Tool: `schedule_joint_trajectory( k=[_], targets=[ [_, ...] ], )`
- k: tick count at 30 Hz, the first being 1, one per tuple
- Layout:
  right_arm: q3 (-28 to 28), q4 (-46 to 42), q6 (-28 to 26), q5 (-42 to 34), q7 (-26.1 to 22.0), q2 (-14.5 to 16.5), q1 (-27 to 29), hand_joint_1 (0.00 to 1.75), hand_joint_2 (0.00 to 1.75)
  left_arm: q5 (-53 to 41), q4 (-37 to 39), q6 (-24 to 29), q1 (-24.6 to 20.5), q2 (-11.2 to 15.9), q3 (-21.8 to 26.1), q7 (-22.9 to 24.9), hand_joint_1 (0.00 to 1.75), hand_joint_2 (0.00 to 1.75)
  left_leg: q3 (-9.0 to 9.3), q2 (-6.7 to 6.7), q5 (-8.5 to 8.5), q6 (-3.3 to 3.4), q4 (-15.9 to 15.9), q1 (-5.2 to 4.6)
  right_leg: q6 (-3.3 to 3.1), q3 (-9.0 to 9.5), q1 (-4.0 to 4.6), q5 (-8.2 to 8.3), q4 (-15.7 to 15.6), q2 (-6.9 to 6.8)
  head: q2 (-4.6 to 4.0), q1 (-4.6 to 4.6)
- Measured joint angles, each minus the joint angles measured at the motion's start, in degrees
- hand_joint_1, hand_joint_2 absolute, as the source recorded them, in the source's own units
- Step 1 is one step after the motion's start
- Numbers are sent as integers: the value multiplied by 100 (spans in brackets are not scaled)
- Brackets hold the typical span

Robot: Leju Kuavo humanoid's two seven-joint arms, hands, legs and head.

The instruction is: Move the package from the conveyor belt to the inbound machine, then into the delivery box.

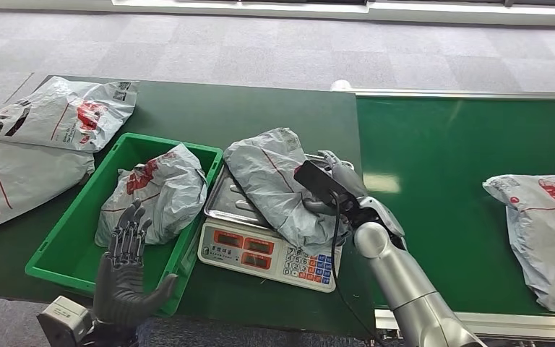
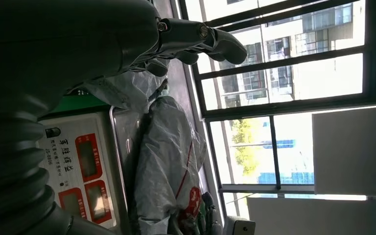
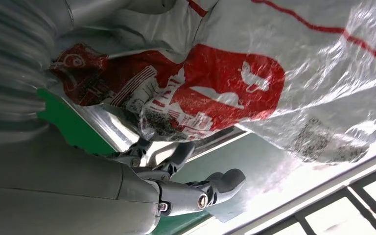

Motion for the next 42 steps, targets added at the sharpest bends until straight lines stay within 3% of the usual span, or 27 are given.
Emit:
schedule_joint_trajectory(
  k=[3, 7, 13, 17, 21, 26, 31, 36, 42],
  targets=[
    [11, -113, -142, 17, -433, 17, 126, 0, 175, -358, 21, 74, -83, 3, -30, 79, 0, 175, 1, 0, 1, 0, 0, 0, 0, 0, 0, 0, 0, -1, 0, 0],
    [7, -783, -854, 10, -1067, 63, 491, 0, 175, -1593, -3, 562, -342, 4, -195, 338, 0, 175, -1, -3, 1, 0, 1, 0, 0, -1, 0, 0, 1, -3, 0, 0],
    [-38, -1706, -1267, 14, -1162, 80, 851, 0, 175, -2306, 1, 955, -839, 4, -417, 667, 0, 175, 1, 9, 1, 0, 3, 0, -2, -8, 0, 6, 0, 11, 0, 0],
    [-295, -2330, -2446, -193, -1554, 142, 1215, 0, 175, -3357, 91, 1388, -1260, 2, -633, 1201, 0, 175, -9, -18, 5, 6, 7, 0, 0, -13, 0, 7, -3, -23, 0, 0],
    [-742, -3219, -3472, -865, -2085, 214, 1829, 0, 175, -4408, 427, 1706, -1874, -8, -1071, 1984, 0, 175, -11, -17, 6, 7, 8, -1, 0, -13, -2, 7, -5, -23, 0, 1],
    [-1380, -4192, -4301, -1764, -3015, 296, 2773, 0, 175, -5304, 1188, 1794, -2634, -114, -1763, 2886, 0, 175, -26, -13, 4, 9, 8, -6, 3, -20, -6, 10, -6, -18, 0, 2],
    [-1854, -4734, -4541, -2431, -3912, 397, 3278, 0, 175, -5531, 2611, 886, -3445, -498, -2262, 3719, 0, 175, -26, -8, 5, 14, 8, -10, 11, -24, -10, 15, -9, -10, 0, 2],
    [-1982, -5067, -4561, -2698, -4076, 417, 3645, 0, 175, -5455, 4276, 727, -3972, -969, -2476, 3936, 0, 175, -26, 20, 6, 15, 8, -11, 12, -33, -10, 27, -6, 20, 0, 2],
    [-2031, -5229, -4561, -2820, -4084, 416, 3792, 0, 175, -5383, 5173, 715, -4236, -1209, -2544, 4020, 0, 175, -26, 19, 7, 15, 6, -9, 12, -33, -9, 27, -6, 22, 0, 2]
  ],
)
